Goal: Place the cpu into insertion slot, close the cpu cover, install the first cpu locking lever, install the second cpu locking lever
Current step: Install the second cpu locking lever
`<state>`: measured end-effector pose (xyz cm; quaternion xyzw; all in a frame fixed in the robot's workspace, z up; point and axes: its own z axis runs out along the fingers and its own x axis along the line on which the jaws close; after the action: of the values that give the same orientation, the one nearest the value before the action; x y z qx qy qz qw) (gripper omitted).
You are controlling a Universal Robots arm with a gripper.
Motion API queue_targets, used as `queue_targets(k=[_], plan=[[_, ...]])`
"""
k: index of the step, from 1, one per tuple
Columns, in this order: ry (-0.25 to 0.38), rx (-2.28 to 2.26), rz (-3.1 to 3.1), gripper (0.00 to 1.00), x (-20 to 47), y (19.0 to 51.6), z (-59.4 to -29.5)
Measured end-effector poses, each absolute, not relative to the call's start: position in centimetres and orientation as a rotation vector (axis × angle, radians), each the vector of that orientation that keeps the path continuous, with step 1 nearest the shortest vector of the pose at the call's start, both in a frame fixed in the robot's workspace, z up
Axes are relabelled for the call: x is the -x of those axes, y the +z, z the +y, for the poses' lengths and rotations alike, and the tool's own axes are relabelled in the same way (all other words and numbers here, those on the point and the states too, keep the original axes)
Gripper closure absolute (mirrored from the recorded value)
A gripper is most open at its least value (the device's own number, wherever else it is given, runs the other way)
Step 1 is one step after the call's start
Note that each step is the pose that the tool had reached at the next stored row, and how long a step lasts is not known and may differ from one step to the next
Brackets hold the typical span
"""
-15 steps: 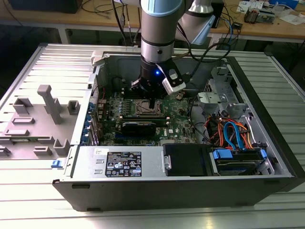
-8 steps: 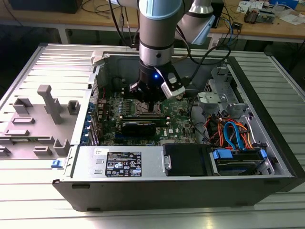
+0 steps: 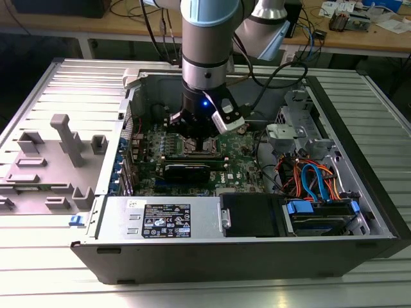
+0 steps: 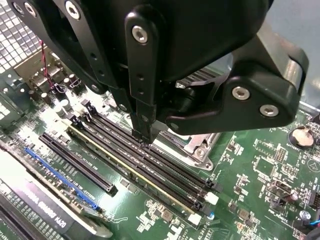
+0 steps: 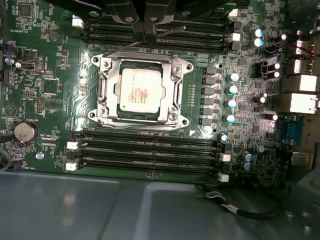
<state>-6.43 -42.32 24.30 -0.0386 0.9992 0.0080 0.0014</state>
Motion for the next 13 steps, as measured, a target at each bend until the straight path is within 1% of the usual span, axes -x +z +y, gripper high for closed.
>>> queue_targets(k=[12, 13], plan=[[0.027, 0.133, 3.136, 0.89, 7.9, 24.4, -42.7], [0.059, 0.155, 3.134, 0.89, 8.4, 23.4, -42.7]])
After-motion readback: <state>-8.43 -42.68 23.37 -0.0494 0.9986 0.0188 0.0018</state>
